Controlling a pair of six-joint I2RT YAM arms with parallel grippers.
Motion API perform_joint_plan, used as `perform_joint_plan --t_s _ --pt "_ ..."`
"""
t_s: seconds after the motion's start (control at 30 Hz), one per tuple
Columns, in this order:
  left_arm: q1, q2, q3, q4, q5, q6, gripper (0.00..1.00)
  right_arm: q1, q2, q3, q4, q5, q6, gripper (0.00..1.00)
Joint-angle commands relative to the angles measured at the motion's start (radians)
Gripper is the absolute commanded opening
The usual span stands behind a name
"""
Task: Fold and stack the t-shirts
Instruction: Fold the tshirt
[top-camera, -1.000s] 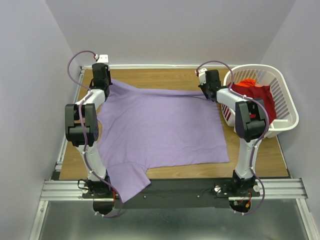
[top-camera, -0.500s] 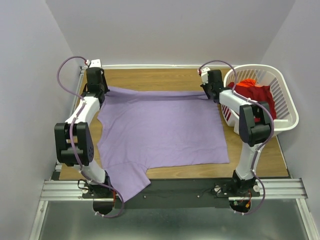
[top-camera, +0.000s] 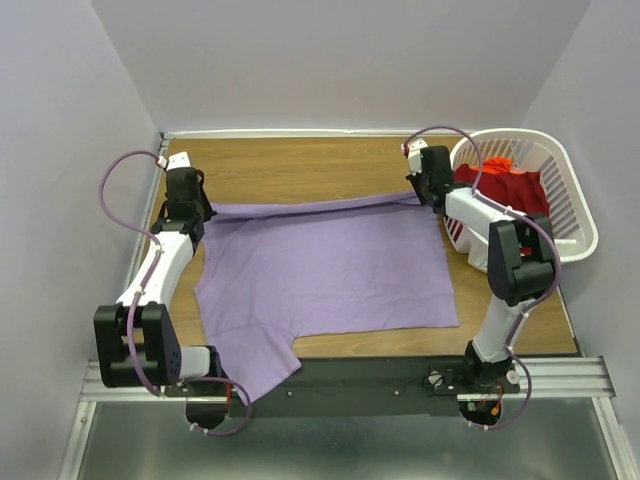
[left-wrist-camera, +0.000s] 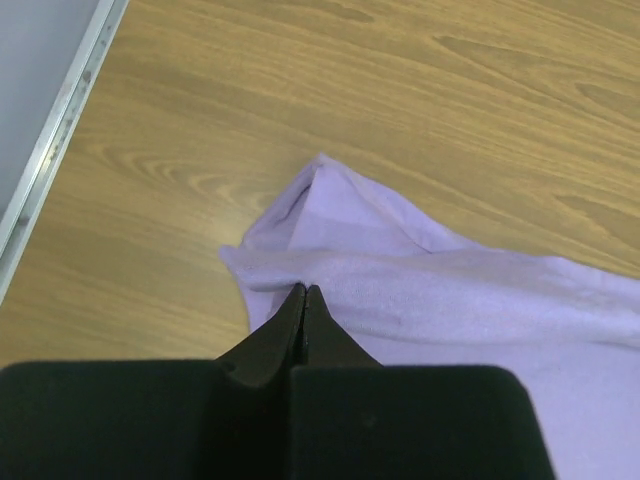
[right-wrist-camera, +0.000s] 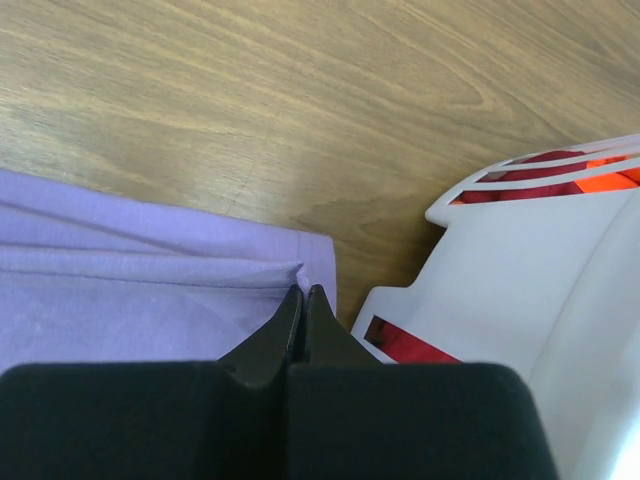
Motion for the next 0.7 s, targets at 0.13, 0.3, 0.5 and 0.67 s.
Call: perform_joint_plan --t_s 0.13,0.3,0.5,0.67 --pt "-0.004 -0.141 -0.117 -0.022 -0.047 -0.113 0.0 -0.003 -0.067 -0.045 0.003 0.026 0.026 0.01" --pt "-0.004 -0.176 -0.188 0.004 -0.022 -0.155 0.0 -0.003 -0.081 -0.086 0.002 0.018 0.027 0.01" --pt "-0.004 -0.164 -0.21 0.02 -0.005 -0.169 0.0 0.011 -0.087 -0.093 -0.006 -0.03 0.032 0.01" --pt "-0.004 -0.181 -0.206 0.015 -0.013 -0.164 0.0 0.023 -0.106 -0.083 -0.027 -0.027 0.03 0.01"
